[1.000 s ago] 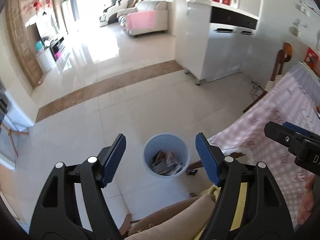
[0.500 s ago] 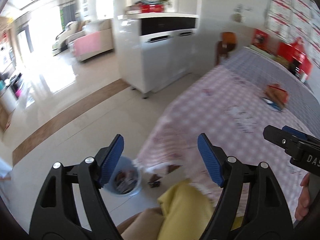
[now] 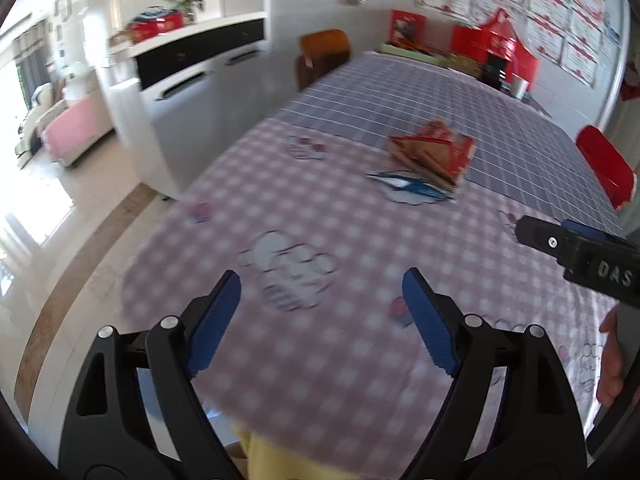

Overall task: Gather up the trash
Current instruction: 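Move both tools back over the table toward the red box, then grasp the blue-white strip with the right tool while the left tool grasps the red cardboard box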

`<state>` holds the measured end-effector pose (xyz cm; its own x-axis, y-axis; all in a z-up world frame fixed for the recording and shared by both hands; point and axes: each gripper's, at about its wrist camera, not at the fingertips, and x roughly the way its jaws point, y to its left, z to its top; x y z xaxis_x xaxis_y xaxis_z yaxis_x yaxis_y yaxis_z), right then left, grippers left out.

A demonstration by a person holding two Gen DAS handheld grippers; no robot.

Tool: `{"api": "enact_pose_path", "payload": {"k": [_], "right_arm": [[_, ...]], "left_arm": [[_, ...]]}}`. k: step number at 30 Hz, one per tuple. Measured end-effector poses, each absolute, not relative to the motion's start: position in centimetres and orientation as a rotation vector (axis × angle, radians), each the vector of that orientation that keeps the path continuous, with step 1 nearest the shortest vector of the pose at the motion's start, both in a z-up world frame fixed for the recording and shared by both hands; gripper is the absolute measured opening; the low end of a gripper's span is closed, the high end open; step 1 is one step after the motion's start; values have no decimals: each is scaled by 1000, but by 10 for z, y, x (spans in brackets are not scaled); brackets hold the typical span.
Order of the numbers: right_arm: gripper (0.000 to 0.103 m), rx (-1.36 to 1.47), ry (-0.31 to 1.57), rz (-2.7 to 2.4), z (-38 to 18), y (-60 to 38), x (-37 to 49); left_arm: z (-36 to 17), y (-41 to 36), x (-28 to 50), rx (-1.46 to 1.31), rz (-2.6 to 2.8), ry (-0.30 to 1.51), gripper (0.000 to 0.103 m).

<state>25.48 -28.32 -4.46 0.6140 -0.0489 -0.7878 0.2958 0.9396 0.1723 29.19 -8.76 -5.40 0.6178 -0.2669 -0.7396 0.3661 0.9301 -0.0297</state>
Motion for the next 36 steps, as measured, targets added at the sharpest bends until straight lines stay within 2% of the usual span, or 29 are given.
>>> {"api": "enact_pose_path", "payload": {"k": [5,12,16,20,24,26,27,28,31,36], "right_arm": [[85,296,932,-162,-56,-301,279],[84,176,968,86,-71,-260,328],[74,111,964,144,-77,-242,355],[73,33,960,140,-83,-234,380],[62,3,996,132,-97,-237,401],[46,-33,984,113,-104,-237,404],[26,-29,975,126,-105,-240,402],[14,-4,984,127,-104,-245,400],[10,73,992,125,-102,-258,393],[10,198,945,182,-76,-282,359]], "left_arm": [[-68,-114,314,142,-407,880,82],[-83,-105,344,117,-359,923,82],[-90,-82,360,81,-288,943,82],[-92,-66,373,23,-255,959,82],[-97,-61,384,12,-221,974,82],[-99,-62,388,7,-217,988,82],[-100,-63,390,8,-217,992,82],[-101,-64,391,11,-215,995,82],[-100,-71,393,17,-214,998,82],[-87,-94,393,33,-278,981,82]]}}
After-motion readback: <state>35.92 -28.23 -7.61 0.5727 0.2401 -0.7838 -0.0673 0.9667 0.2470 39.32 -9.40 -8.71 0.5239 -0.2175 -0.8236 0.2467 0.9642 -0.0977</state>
